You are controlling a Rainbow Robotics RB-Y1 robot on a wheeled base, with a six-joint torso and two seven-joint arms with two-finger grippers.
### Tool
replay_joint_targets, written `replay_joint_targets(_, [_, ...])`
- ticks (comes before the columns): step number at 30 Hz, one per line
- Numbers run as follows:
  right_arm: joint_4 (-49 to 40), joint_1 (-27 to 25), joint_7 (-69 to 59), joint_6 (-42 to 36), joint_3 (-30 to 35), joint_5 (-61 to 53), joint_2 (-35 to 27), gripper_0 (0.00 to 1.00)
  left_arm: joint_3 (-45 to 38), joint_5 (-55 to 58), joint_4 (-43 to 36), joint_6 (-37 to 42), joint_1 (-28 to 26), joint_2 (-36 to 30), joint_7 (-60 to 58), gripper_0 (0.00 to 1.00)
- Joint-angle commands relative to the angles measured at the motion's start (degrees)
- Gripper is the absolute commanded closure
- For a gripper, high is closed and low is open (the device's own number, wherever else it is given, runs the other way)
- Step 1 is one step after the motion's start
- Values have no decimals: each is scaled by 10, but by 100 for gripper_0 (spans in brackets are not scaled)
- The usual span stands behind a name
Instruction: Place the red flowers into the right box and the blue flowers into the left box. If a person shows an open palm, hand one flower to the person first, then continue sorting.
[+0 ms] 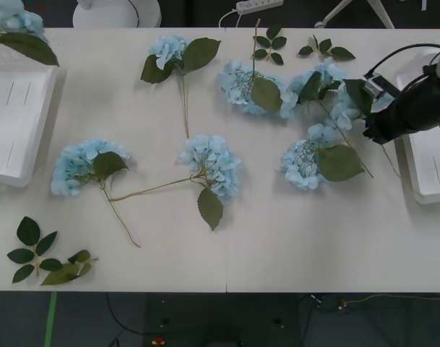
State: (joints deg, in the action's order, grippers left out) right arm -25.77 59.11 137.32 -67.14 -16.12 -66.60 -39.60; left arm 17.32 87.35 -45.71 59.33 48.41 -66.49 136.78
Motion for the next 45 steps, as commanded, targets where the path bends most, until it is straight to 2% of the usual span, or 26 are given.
replay_joint_targets(1, [-26,-6,87,-26,40,-91,-72,100,-23,-74,12,11,-5,-61,-19,100])
replay_joint_targets(9, [-69,-6,177,-114,75,-172,-130,100,-28,-123,73,-47,-13,-63,-27,100])
replay_joint_targets(14, [-110,-8,177,-187,76,-286,-142,100,-27,-118,66,-97,-54,-61,-32,100])
replay_joint_targets(20, [-214,-22,177,-187,76,-433,-128,100,-27,-107,44,-124,-75,-56,-34,98])
replay_joint_targets(22, [-257,-29,177,-168,76,-474,-119,100,-27,-109,42,-126,-75,-54,-34,74])
replay_joint_targets(23, [-282,-32,177,-154,75,-492,-111,100,-27,-109,40,-128,-75,-51,-34,56])
replay_joint_targets(25, [-321,-40,177,-124,70,-522,-99,100,-27,-110,36,-131,-75,-50,-34,28])
replay_joint_targets(26, [-332,-41,177,-115,64,-531,-95,100,-27,-111,35,-132,-75,-49,-34,22])
replay_joint_targets(27, [-358,-45,177,-91,50,-558,-86,100,-27,-110,33,-132,-75,-48,-34,12])
replay_joint_targets(31, [-411,-48,177,-29,-3,-628,-65,100,-27,-101,30,-131,-76,-48,-32,0])
replay_joint_targets(34, [-455,-48,177,31,-50,-668,-48,100,-27,-73,23,-131,-84,-47,-30,0])
replay_joint_targets(39, [-521,-48,177,141,-108,-697,-22,100,-28,72,-13,-95,-112,-48,-31,0])
replay_joint_targets(42, [-548,-48,177,188,-125,-697,-7,100,-28,185,-18,-69,-131,-48,-33,0])
replay_joint_targets(45, [-564,-44,177,223,-143,-697,10,100,-29,252,-32,-61,-150,-48,-29,0])
